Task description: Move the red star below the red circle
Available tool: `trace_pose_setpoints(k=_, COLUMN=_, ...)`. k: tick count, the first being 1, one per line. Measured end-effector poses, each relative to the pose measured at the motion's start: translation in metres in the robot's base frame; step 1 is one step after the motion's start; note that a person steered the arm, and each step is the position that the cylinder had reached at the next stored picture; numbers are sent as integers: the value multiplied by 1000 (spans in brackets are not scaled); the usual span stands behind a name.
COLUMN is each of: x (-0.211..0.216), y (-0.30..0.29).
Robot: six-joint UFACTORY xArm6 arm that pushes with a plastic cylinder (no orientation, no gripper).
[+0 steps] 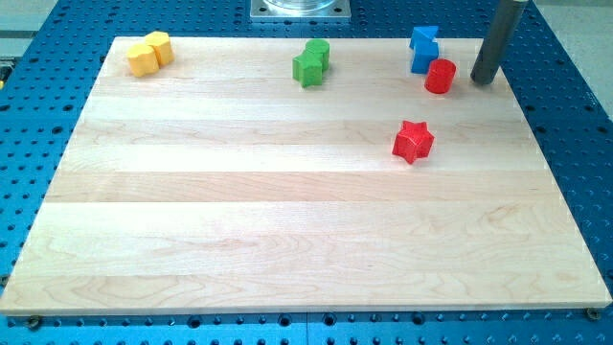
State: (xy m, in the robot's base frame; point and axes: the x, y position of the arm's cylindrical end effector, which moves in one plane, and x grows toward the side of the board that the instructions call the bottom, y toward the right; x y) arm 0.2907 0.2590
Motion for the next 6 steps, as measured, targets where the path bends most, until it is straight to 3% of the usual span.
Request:
trace_pose_setpoints(k=3, x=14, y=-42)
trace_pose_setpoints(k=4, x=46, y=-38)
trace_pose_setpoints(k=5, x=131, y=-27)
trace_pose_setpoints(k=6, x=162, y=-72)
